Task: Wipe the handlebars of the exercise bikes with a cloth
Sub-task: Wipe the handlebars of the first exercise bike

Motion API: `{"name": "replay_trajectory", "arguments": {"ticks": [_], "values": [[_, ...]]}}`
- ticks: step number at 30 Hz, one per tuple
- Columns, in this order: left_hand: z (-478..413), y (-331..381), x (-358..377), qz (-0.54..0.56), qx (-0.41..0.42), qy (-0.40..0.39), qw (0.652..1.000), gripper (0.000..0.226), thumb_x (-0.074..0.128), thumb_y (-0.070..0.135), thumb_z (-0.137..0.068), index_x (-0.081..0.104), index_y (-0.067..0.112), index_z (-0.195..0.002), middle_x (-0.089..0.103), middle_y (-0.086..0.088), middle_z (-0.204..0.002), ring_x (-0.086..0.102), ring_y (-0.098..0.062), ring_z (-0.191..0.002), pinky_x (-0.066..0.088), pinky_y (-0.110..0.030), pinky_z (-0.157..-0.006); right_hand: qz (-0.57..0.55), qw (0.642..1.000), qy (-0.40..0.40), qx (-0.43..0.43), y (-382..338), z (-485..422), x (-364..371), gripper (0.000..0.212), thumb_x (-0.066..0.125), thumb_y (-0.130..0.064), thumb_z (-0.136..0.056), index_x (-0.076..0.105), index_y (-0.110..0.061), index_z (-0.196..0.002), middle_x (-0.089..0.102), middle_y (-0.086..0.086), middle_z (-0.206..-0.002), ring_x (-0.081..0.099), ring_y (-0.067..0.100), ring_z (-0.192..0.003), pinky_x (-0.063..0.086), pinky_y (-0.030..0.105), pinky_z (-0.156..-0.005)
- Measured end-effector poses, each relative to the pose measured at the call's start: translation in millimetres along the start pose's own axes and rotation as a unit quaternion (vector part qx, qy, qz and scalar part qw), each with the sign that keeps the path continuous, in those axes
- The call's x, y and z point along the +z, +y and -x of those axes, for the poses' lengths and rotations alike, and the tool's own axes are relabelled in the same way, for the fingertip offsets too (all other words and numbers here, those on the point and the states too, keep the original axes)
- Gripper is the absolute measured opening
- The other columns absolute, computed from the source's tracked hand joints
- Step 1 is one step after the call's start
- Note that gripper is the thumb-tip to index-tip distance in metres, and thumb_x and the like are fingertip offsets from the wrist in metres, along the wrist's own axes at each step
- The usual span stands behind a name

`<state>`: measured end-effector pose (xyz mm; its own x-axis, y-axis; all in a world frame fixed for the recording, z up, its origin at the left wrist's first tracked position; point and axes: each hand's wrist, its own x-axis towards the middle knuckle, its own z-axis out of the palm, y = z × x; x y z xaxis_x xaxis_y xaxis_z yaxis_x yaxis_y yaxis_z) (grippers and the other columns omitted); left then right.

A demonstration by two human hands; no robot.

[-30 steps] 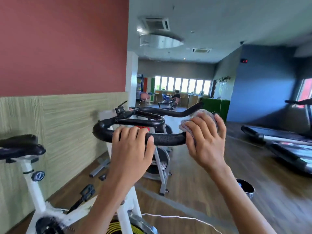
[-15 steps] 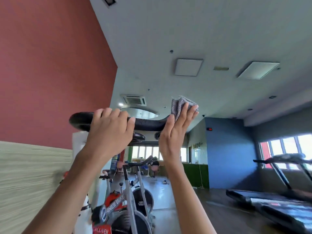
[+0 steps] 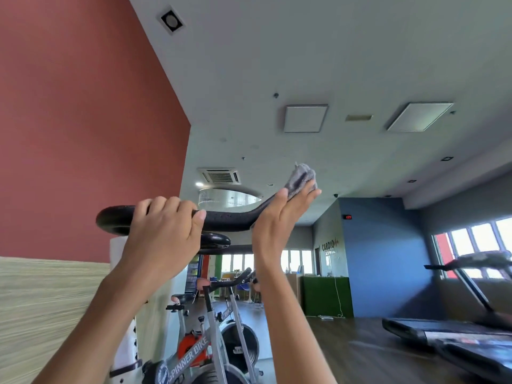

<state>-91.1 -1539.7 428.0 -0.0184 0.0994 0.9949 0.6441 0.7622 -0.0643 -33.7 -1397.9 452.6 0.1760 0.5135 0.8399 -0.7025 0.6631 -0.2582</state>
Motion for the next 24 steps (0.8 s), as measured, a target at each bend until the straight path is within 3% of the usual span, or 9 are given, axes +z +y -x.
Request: {"name": "replay_trajectory", "arguments": {"ticks": [4, 8, 11, 14, 16, 20, 21, 22, 24], "values": [[0, 0, 3, -0.023, 0.006, 0.007, 1.000, 0.055, 0.017, 0.042, -0.095, 0.065, 0.016, -0.090, 0.064, -0.001, -0.078, 0.055, -0.026, -0.075, 0.038, -0.041, -0.079, 0.060, 0.992, -0.054, -0.097, 18, 27, -1, 0.061, 0.026, -0.034, -0.101, -0.004, -0.023, -0.153, -0.032, -0.016, -0.154, -0.023, 0.000, -0.144, -0.006, 0.030, -0.122], [1, 0, 1, -0.038, 0.008, 0.019, 0.999, 0.052, 0.020, 0.039, -0.096, 0.065, 0.013, -0.088, 0.063, -0.003, -0.074, 0.054, -0.027, -0.070, 0.040, -0.042, -0.075, 0.058, 0.996, -0.028, -0.067, 16, -17, -15, 0.062, 0.026, -0.038, -0.099, 0.008, -0.022, -0.156, -0.018, -0.012, -0.161, -0.015, 0.000, -0.147, 0.002, 0.037, -0.124], [1, 2, -2, -0.039, 0.006, 0.016, 0.999, 0.054, 0.018, 0.040, -0.096, 0.065, 0.013, -0.087, 0.063, -0.003, -0.074, 0.054, -0.027, -0.070, 0.040, -0.041, -0.075, 0.079, 0.992, -0.018, -0.096, 14, 1, -2, 0.058, 0.025, -0.037, -0.100, 0.011, -0.023, -0.154, -0.014, -0.006, -0.162, -0.019, 0.012, -0.148, -0.003, 0.037, -0.123], [1, 1, -3, -0.036, 0.007, -0.006, 0.999, 0.058, 0.014, 0.042, -0.097, 0.064, 0.014, -0.089, 0.063, -0.002, -0.078, 0.054, -0.026, -0.074, 0.040, -0.041, -0.077, 0.226, 0.930, -0.064, -0.282, 36, 15, -13, 0.053, 0.021, -0.036, -0.104, 0.019, -0.016, -0.153, 0.006, 0.006, -0.163, -0.010, 0.032, -0.150, 0.002, 0.045, -0.123], [2, 0, -2, -0.030, 0.013, -0.011, 0.999, 0.059, 0.013, 0.042, -0.097, 0.064, 0.014, -0.091, 0.063, -0.001, -0.081, 0.054, -0.025, -0.076, 0.041, -0.041, -0.079, 0.304, 0.880, -0.082, -0.356, 47, -11, -32, 0.054, 0.016, -0.038, -0.105, 0.027, -0.013, -0.150, 0.019, 0.010, -0.161, 0.001, 0.031, -0.150, 0.010, 0.049, -0.122], [2, -3, -1, -0.025, 0.017, -0.007, 1.000, 0.055, 0.016, 0.041, -0.097, 0.064, 0.015, -0.093, 0.064, -0.001, -0.082, 0.055, -0.026, -0.077, 0.041, -0.041, -0.079, 0.313, 0.907, -0.035, -0.279, 31, -37, -35, 0.048, 0.023, -0.034, -0.102, 0.051, -0.013, -0.134, 0.038, 0.007, -0.154, 0.009, 0.026, -0.150, 0.016, 0.050, -0.120], [2, -4, -1, -0.021, 0.018, -0.005, 1.000, 0.055, 0.016, 0.041, -0.097, 0.064, 0.015, -0.092, 0.064, -0.001, -0.082, 0.055, -0.026, -0.077, 0.041, -0.041, -0.079, 0.324, 0.898, -0.037, -0.294, 29, -31, -31, 0.044, 0.027, -0.031, -0.100, 0.055, -0.012, -0.128, 0.044, 0.008, -0.149, 0.012, 0.029, -0.149, 0.017, 0.052, -0.119], [3, -4, 0, -0.017, 0.018, -0.003, 1.000, 0.055, 0.016, 0.041, -0.097, 0.064, 0.015, -0.092, 0.064, -0.001, -0.082, 0.056, -0.026, -0.077, 0.041, -0.041, -0.080, 0.341, 0.873, -0.059, -0.343, 31, -25, -30, 0.041, 0.029, -0.030, -0.100, 0.057, -0.012, -0.124, 0.049, 0.009, -0.144, 0.017, 0.032, -0.148, 0.018, 0.054, -0.119], [3, -3, 1, -0.012, 0.019, 0.003, 1.000, 0.055, 0.017, 0.040, -0.096, 0.065, 0.014, -0.092, 0.065, -0.001, -0.083, 0.057, -0.027, -0.078, 0.042, -0.042, -0.081, 0.375, 0.775, -0.151, -0.486, 38, -28, -44, 0.039, 0.029, -0.032, -0.102, 0.054, -0.013, -0.126, 0.054, 0.010, -0.138, 0.028, 0.034, -0.144, 0.018, 0.054, -0.119]]}}
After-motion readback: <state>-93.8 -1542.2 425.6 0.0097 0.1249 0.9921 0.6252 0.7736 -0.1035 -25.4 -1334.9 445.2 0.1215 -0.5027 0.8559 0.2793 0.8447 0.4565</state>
